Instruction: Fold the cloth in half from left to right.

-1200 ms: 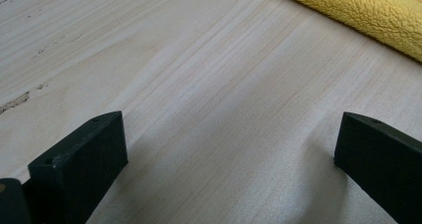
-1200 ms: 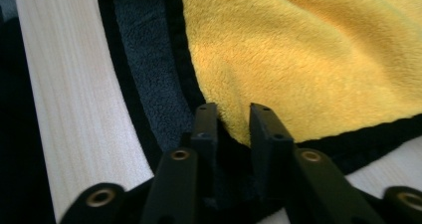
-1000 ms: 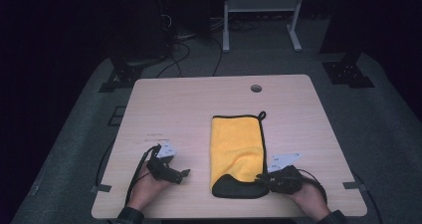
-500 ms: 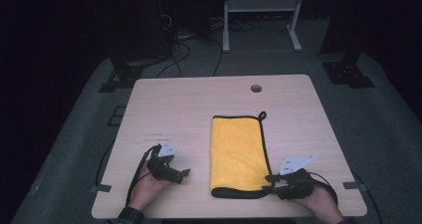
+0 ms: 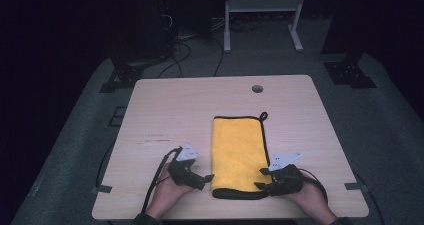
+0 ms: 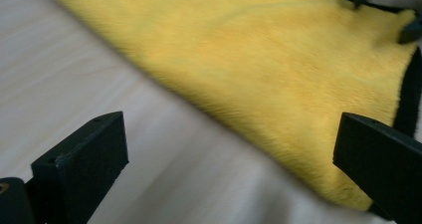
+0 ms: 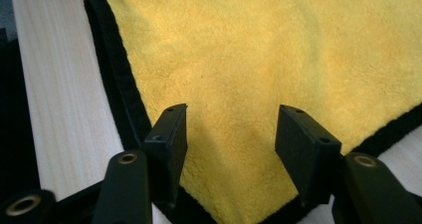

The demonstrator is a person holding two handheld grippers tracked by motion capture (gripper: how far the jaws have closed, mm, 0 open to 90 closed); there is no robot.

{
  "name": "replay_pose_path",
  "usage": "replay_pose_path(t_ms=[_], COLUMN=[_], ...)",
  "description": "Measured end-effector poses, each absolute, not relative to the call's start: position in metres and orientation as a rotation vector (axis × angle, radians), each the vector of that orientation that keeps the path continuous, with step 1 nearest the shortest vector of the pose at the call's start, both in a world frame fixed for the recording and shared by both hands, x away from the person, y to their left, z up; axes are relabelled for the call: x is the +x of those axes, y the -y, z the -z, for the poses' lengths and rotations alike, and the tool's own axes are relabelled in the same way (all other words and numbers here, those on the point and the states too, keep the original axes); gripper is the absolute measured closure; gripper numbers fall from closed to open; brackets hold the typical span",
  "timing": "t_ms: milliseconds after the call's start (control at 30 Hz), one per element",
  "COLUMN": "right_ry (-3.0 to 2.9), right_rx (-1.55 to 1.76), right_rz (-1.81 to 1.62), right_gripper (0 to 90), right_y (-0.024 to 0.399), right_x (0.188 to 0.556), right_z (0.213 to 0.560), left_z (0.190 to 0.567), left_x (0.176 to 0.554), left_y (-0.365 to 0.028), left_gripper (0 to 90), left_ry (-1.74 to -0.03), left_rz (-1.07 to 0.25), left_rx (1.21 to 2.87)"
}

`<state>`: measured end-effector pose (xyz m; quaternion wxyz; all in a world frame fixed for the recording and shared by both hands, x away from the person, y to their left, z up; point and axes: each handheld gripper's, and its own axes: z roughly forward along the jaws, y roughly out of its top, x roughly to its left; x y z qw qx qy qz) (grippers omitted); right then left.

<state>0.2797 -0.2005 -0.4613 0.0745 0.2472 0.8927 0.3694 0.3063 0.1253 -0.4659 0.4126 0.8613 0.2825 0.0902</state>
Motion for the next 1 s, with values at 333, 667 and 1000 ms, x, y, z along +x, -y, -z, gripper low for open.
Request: replay_pose_path(t_ms=[333,667,1000], right_ry=[-2.723,-2.749,-2.718], right_rx=[0.722,0.694,0.748], right_rz=[-1.060,-1.060,-1.127], right_gripper=[38.6,39.2,36.7], right_y=[0.202,0.200,0.206], right_x=[0.278,0.269,0.280], right_z=[0.468,0.470,0.461], left_z=[0.478,0.479,0.467], left_x=[0.296,0.285,0.286], left_y=[-0.111,-0.114,-0.122], left_gripper=[0.0,0.0,0.0], left_ry=[-0.619,-0.603,-0.600], left_rz=[-0.241,-0.227,-0.253], left_rx=[2.335,2.348,2.299])
